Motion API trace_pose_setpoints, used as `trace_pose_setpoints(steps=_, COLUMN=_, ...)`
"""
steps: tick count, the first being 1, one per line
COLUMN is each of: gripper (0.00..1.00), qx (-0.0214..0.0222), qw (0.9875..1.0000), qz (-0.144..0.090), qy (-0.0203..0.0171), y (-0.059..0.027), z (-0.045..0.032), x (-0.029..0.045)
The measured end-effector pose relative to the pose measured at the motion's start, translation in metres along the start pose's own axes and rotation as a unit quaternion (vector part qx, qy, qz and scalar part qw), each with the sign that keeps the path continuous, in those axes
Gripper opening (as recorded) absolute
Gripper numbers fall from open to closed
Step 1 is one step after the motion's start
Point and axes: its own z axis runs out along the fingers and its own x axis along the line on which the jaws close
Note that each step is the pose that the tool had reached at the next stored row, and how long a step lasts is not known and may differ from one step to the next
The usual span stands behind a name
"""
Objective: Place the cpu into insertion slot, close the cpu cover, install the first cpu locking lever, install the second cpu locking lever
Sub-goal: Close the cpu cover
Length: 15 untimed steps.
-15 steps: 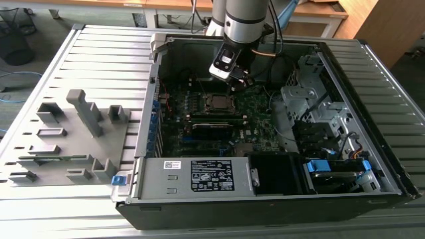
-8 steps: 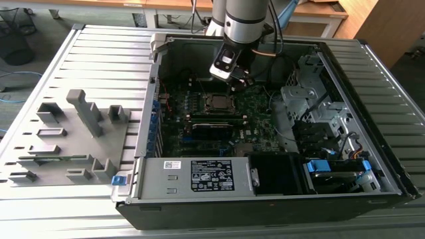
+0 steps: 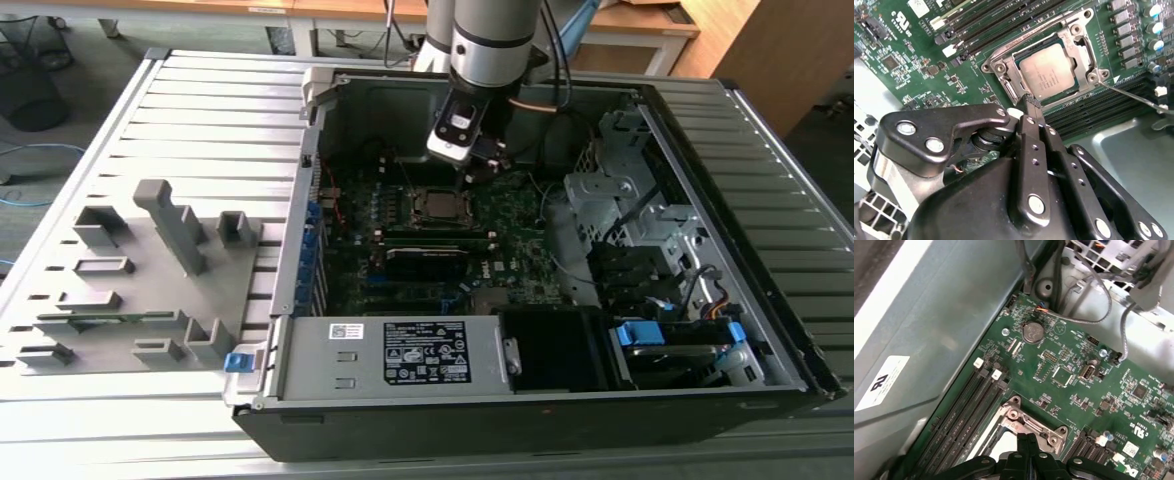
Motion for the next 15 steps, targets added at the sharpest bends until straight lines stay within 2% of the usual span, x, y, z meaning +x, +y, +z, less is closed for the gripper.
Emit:
trace_pose_setpoints(steps=4, gripper=0.11, qx=0.0004, qw=0.9996, qz=-0.029, qy=0.0015, y=0.0, z=0.0, x=0.0)
trace_pose_setpoints(steps=7, gripper=0.11, qx=0.0007, qw=0.9986, qz=-0.054, qy=0.0027, y=0.0, z=0.0001, x=0.0)
trace_pose_setpoints(steps=11, gripper=0.11, qx=0.0012, qw=0.9962, qz=-0.087, qy=0.0045, y=0.0, z=0.0003, x=0.0)
trace_pose_setpoints(steps=15, gripper=0.11, qx=0.0016, qw=0.9928, qz=-0.119, qy=0.0061, y=0.0, z=0.0004, x=0.0)
